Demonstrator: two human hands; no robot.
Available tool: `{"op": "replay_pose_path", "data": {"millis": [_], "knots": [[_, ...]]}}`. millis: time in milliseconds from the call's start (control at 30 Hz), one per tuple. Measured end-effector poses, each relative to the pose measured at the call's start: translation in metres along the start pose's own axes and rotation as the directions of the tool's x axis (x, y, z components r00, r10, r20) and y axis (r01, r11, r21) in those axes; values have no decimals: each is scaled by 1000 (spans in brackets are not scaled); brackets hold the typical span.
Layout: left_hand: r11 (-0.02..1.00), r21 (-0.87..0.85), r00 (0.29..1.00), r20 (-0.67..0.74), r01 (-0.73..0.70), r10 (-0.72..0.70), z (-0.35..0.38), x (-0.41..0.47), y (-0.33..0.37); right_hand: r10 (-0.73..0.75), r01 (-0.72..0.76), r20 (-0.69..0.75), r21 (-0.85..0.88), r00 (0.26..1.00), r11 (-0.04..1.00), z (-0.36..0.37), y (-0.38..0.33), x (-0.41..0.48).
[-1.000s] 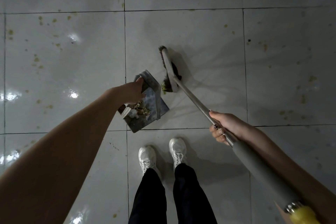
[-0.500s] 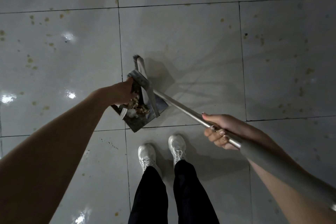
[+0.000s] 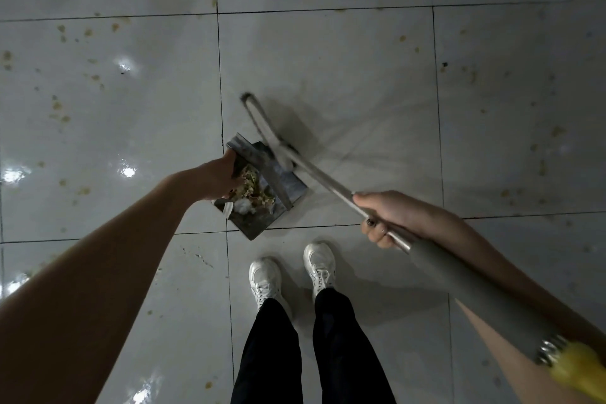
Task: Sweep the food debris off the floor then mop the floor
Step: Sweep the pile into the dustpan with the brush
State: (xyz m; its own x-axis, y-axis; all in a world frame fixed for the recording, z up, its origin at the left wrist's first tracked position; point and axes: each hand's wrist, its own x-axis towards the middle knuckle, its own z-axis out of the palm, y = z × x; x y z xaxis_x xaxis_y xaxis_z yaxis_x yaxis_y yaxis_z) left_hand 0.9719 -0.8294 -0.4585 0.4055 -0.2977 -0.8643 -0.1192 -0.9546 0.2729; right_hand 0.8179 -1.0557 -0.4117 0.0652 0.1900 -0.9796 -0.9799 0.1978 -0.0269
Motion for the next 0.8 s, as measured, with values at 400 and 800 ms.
{"op": "replay_pose_path", "data": {"millis": [400, 800], "knots": [[1000, 14, 999, -25, -23, 23, 12, -5, -24, -75, 74, -27, -37, 997, 997, -40, -1, -45], [983, -182, 1000, 7, 1, 0, 20, -89, -117, -181, 142, -229, -177, 956, 974, -18, 2, -37]]}}
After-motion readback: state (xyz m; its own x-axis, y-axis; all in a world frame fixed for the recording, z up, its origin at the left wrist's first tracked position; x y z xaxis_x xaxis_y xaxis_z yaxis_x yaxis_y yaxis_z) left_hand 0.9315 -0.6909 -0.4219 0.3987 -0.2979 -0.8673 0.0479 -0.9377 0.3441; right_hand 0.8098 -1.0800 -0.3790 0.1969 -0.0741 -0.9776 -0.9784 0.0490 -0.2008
